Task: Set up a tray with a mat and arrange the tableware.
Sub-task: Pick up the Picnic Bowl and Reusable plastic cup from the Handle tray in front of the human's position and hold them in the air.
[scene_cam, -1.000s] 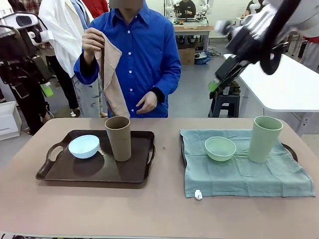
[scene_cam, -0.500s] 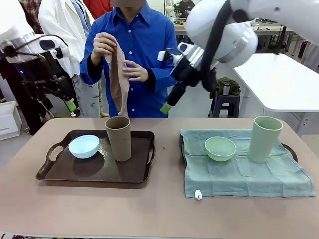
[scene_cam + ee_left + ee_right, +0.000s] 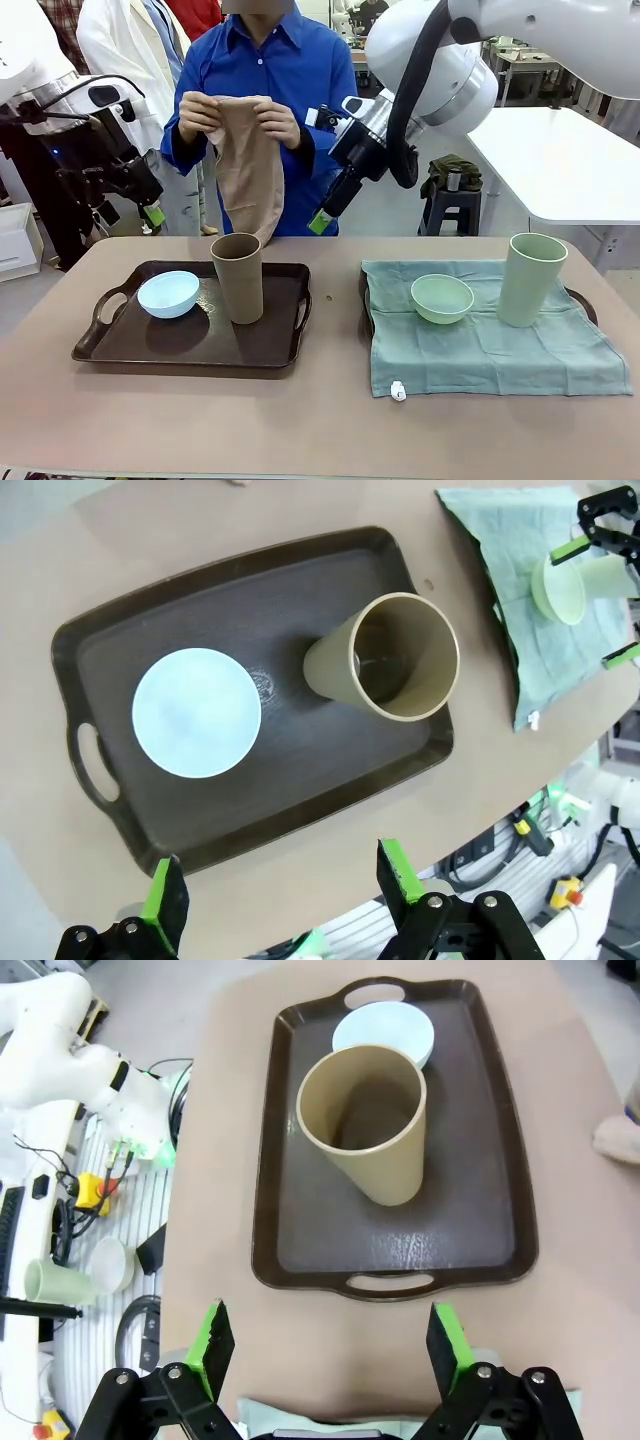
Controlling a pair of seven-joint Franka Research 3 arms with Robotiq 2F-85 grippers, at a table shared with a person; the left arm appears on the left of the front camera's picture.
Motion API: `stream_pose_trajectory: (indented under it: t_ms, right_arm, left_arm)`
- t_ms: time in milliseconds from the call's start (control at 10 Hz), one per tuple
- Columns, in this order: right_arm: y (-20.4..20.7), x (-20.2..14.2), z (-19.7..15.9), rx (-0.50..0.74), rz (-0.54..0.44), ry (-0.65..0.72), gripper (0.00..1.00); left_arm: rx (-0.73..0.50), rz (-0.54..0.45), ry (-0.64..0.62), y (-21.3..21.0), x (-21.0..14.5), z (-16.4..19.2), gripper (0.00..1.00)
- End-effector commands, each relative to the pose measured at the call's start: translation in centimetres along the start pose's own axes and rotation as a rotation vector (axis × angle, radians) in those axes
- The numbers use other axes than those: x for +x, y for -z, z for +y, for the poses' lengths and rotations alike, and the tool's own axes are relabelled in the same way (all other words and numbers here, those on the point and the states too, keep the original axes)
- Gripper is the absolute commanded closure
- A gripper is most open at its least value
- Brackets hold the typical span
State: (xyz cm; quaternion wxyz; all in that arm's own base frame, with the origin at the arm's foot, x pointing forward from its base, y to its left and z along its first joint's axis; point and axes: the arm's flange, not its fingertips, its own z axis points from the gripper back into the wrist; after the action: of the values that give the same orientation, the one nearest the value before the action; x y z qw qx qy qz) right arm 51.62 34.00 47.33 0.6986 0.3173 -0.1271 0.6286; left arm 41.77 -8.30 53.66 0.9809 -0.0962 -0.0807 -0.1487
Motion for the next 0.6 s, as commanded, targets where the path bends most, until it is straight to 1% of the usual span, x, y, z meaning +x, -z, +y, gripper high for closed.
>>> stream_pose_trajectory:
  t_ms: [0,100,200,300,400,500]
  right_arm:
    - [0.2,0.4,0.1,-0.031,0.006,-0.012,0.0]
    - [0.2,0.4,0.1,-0.031,0.006,-0.012,0.0]
    - [0.1,0.2,0.1,-0.005,-0.002,-0.004,0.0]
    - [1.5,-0.8,-0.4,0.006,0.005,-0.207,0.0]
    - [2.7,-1.7,-1.2,0.004,-0.061,-0.274,0.0]
    - [3.7,-2.3,-1.6,-0.004,-0.098,-0.341,0.0]
  left_arm:
    - [0.013,0.005,0.008,0.1,0.0,0.0,0.0]
    - [0.013,0.005,0.008,0.1,0.0,0.0,0.0]
    - [0.001,0.001,0.001,0.0,0.0,0.0,0.0]
    - [-0.007,0.012,-0.012,0.9,0.1,0.9,0.0]
    - [0.007,0.047,-0.036,1.5,-0.1,1.6,0.0]
    - [0.035,0.049,-0.046,1.5,-0.3,2.1,0.0]
